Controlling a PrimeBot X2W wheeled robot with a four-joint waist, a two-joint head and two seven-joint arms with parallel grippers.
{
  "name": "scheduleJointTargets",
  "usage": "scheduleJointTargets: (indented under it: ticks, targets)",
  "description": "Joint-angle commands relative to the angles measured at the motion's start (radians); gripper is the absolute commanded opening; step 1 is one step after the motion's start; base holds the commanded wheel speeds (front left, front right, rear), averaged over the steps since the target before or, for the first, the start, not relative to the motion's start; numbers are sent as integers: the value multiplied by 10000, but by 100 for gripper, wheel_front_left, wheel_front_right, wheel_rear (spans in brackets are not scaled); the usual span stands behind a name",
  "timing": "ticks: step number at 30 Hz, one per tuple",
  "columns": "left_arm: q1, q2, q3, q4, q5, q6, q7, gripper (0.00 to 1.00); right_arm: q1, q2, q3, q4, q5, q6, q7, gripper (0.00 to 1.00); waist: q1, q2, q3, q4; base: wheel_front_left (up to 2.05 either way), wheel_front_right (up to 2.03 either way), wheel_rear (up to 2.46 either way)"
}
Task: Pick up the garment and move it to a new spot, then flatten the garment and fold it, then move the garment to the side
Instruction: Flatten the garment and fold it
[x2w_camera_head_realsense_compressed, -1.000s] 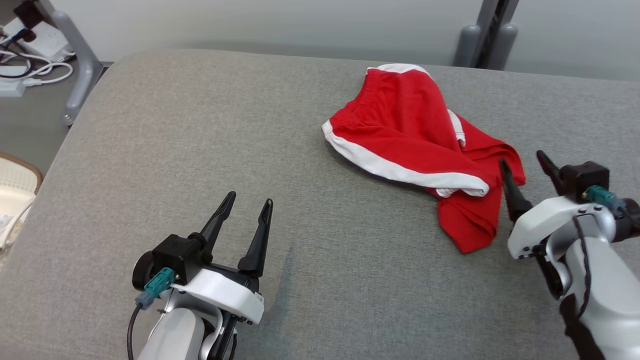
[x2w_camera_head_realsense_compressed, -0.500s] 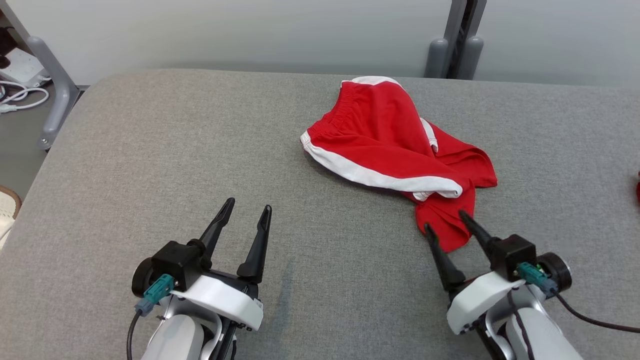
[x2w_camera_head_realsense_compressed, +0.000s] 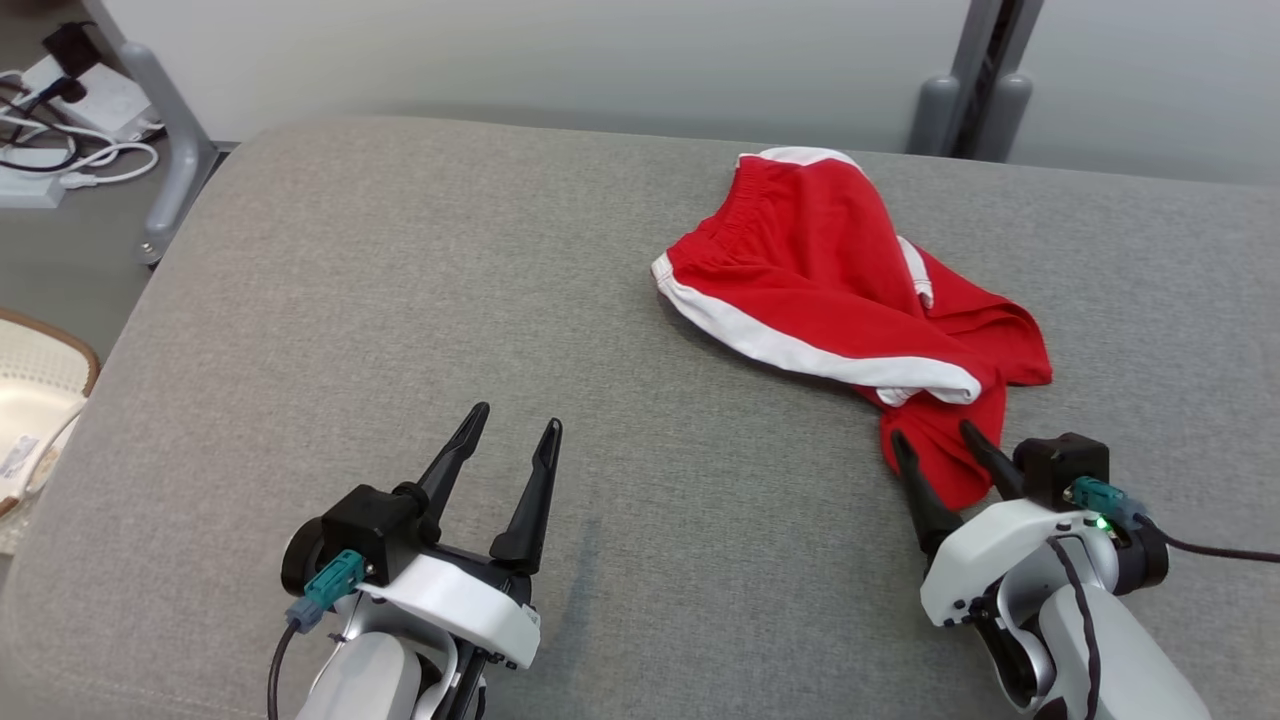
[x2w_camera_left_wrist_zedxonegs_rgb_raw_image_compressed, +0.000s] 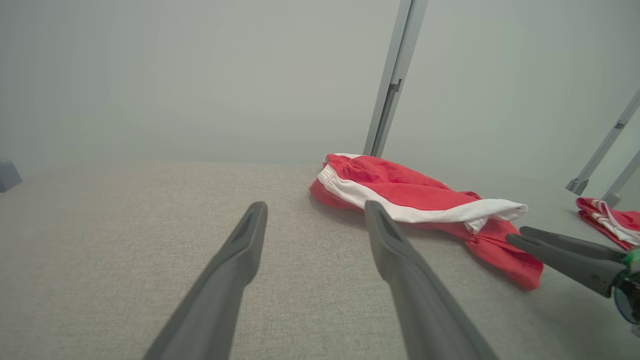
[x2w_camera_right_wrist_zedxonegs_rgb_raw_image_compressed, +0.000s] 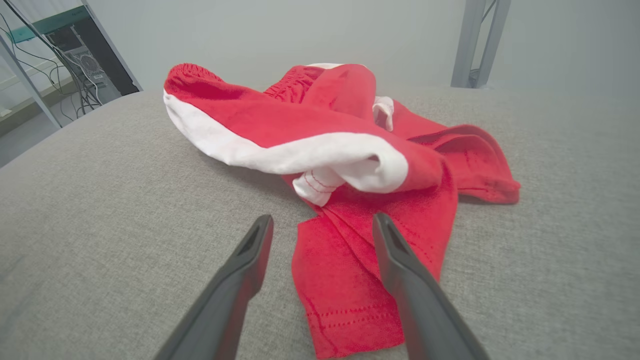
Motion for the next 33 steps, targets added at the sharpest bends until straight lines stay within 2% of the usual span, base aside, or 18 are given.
scheduleJointTargets:
  ticks: [1,13,30,31,32,33]
  targets:
    - [-113,33,14,13,-34,-8,-30,100,-158,-34,-122,171,-1,-3,-74,100,0,-1,49,141,0,0,0]
    - [-63,34,-311,-65,-295,116,-30,100,-1106,-34,-730,1613,168,-3,-504,100,0,-1,270,699,0,0,0]
    - [-204,33,-565,-106,-514,240,-30,100,-1828,-37,-1122,2543,287,-3,-952,100,0,-1,549,1064,0,0,0]
    - [-219,33,-566,-97,-516,246,-30,100,-1854,-37,-1118,2570,312,-3,-953,88,0,-1,563,1071,0,0,0]
    - [-225,35,-557,-89,-517,238,-30,100,-1878,-37,-1127,2603,326,-3,-981,40,0,-1,565,1072,0,0,0]
    - [-225,35,-557,-89,-517,238,-30,100,-1878,-37,-1127,2603,326,-3,-981,40,0,-1,565,1072,0,0,0]
